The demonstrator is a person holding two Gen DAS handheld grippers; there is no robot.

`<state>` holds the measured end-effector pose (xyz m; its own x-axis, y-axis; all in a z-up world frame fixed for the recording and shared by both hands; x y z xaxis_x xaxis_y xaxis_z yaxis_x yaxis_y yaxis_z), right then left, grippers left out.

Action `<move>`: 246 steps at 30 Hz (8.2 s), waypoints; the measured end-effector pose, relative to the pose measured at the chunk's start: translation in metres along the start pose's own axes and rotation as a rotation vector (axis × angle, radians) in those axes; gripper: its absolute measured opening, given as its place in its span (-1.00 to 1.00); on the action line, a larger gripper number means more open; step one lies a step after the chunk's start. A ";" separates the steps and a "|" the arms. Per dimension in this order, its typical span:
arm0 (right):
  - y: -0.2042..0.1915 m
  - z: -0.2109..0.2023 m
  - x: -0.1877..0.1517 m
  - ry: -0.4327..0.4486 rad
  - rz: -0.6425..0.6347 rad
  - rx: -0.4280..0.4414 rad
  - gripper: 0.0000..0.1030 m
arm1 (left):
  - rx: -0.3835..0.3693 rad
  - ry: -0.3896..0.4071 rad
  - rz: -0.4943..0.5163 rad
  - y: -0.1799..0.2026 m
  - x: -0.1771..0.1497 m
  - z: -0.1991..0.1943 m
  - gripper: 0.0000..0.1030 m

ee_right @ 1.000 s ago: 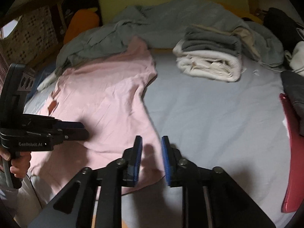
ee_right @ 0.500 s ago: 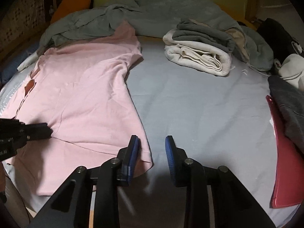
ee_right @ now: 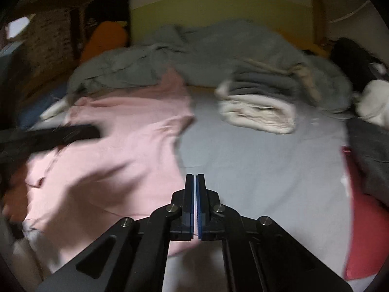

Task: Fold small clothes

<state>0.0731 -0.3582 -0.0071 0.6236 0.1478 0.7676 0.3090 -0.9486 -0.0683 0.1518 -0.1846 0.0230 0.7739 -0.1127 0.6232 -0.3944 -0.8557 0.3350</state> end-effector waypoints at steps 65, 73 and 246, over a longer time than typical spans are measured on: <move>-0.055 0.017 -0.009 -0.022 -0.034 -0.099 -0.10 | 0.720 0.302 -0.331 -0.208 -0.207 -0.201 0.76; -0.063 0.040 0.030 -0.047 -0.033 -0.035 -0.12 | 0.458 0.160 -0.243 -0.209 -0.128 -0.161 -0.75; -0.022 0.078 0.068 -0.110 0.237 0.031 0.34 | 0.502 0.296 -0.476 -0.235 -0.109 -0.192 0.05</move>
<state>0.1645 -0.3050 -0.0032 0.7548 -0.0463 0.6543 0.1660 -0.9515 -0.2589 0.0652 0.1260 0.0115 0.6105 0.4067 0.6797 0.2776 -0.9136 0.2972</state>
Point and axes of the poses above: each gripper's, at about its wrist camera, not at the fingertips, and z roughly the way its jaws point, y to its right, x to its top, the point moved 3 cm from there along z, roughly the way its jaws point, and after that the axes turned 4 degrees about -z, right-handed, at the moved point
